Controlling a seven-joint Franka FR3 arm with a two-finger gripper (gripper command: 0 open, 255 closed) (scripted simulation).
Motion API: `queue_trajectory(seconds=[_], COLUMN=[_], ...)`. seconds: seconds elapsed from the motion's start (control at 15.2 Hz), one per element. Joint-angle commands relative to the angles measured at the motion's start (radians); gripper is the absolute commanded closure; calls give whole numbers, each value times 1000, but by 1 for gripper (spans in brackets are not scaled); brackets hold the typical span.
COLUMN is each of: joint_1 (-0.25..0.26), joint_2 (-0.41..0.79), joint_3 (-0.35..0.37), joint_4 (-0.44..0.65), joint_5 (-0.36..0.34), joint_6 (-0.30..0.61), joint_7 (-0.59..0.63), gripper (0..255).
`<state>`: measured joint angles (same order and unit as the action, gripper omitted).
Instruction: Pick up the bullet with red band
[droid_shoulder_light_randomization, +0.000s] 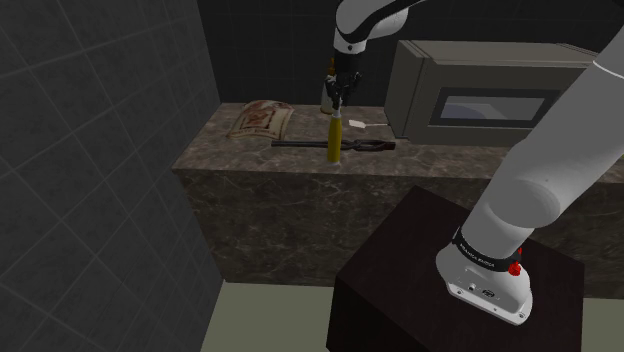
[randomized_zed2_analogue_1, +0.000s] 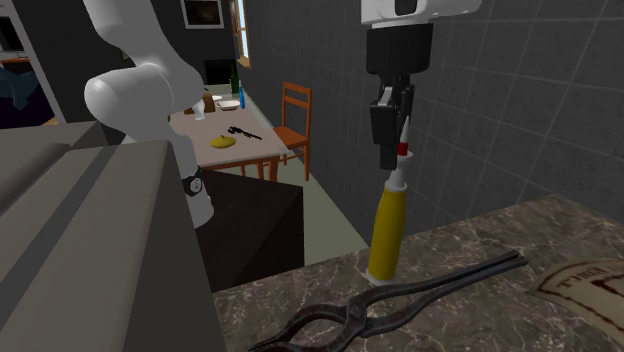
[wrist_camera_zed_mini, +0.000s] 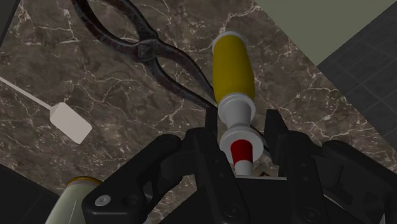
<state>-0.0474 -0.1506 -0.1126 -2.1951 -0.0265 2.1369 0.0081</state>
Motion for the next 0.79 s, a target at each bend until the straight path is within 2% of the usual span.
queue_trajectory(seconds=[0.0, 0.73], joint_1=[0, 1], joint_2=[0, -30], joint_3=[0, 3], joint_4=[0, 104], joint_5=[0, -2], joint_6=[0, -134], joint_7=[0, 2], gripper=[255, 255])
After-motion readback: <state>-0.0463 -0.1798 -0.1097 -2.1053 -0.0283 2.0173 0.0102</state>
